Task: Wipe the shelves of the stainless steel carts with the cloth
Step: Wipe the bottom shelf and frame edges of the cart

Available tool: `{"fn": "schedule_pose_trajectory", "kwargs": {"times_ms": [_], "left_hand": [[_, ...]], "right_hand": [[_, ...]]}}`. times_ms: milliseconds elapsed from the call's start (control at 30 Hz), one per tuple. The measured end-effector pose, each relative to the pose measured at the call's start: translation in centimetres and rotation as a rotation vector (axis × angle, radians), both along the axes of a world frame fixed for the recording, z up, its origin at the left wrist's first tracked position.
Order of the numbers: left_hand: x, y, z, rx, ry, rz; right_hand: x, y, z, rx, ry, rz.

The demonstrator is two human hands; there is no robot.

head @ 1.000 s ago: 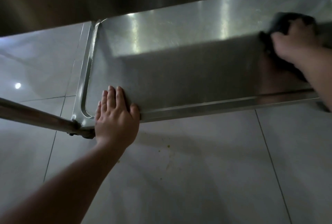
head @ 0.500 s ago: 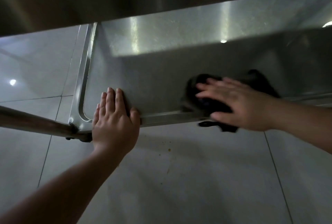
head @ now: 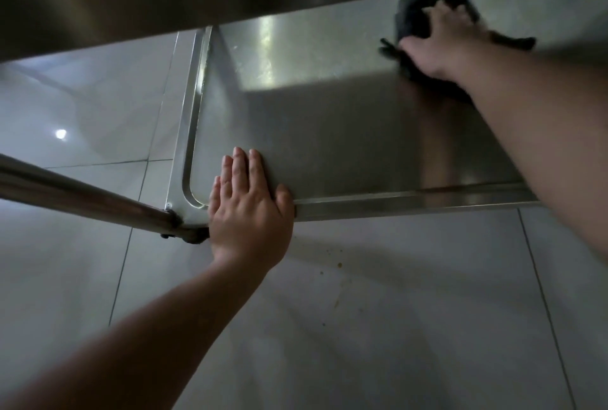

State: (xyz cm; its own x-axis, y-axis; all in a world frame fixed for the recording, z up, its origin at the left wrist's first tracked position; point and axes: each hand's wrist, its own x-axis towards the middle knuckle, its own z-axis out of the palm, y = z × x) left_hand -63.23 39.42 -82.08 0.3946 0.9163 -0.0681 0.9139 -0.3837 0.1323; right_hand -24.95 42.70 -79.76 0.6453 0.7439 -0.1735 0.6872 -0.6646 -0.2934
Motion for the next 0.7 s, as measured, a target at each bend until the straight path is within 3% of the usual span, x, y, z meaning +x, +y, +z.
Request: {"fn": "schedule_pose_trajectory", "kwargs": {"times_ms": [133, 300, 700], "left_hand": [[0.1, -0.1, 0.3, -0.019, 0.002, 0.002], [0.1, -0.2, 0.6, -0.03, -0.001, 0.007], [0.3, -0.4, 1.6, -0.105, 0.015, -0.001]], "right_hand": [[-9.6, 2.6, 0.2, 0.016, 0.042, 0.412], [-15.3, -3.3, 0.1, 0.018, 0.128, 0.742], [-14.6, -16.3, 0.2, 0.054, 0.082, 0.751]]}}
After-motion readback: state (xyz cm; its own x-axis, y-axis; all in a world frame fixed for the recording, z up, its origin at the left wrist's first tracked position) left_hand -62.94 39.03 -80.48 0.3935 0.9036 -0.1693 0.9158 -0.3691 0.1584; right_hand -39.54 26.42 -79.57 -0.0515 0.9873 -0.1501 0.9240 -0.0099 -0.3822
